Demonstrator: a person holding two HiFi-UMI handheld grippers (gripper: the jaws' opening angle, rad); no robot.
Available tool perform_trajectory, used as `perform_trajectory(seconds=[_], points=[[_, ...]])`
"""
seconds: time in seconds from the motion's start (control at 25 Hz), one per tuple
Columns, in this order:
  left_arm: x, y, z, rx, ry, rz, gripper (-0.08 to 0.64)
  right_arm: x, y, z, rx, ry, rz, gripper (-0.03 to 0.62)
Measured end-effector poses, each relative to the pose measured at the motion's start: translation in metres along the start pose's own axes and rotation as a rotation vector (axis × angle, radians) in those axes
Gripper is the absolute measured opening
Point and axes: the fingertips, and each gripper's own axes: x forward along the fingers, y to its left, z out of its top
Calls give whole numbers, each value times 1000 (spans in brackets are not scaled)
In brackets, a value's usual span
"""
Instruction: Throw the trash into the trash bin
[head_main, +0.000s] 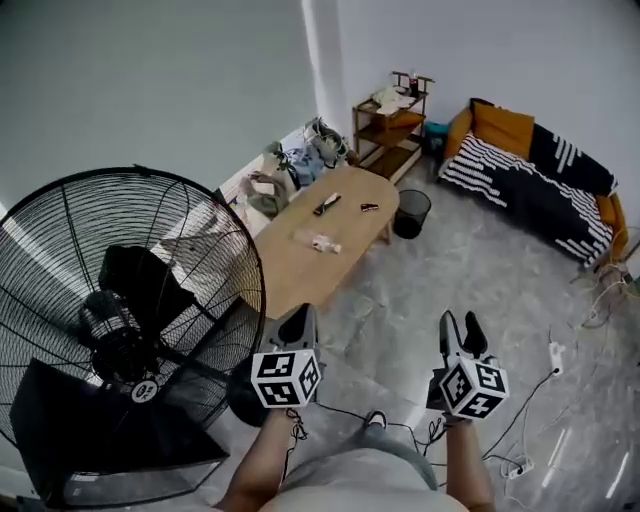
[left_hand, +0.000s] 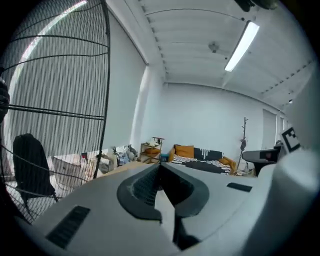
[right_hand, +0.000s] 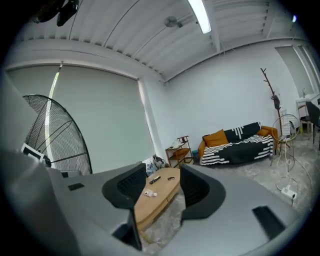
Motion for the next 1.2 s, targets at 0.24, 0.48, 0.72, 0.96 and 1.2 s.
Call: perform_trajectory(seconds=[0.24, 0.48, 0.72, 0.96, 1.2], points=[[72, -11, 16, -16, -11, 59, 11, 65, -48, 25, -4, 22, 32, 209], [129, 4, 16, -48, 0, 103, 11, 125, -74, 33, -9, 37, 45, 209], [159, -7, 27, -22, 21, 124, 11, 150, -99, 32, 45, 63, 53, 210], [208, 12, 41, -20, 11, 131, 11, 199, -107, 30, 26, 85, 51, 210], [289, 25, 56, -51, 3, 119, 11, 277, -105, 52, 21, 72, 80, 210]])
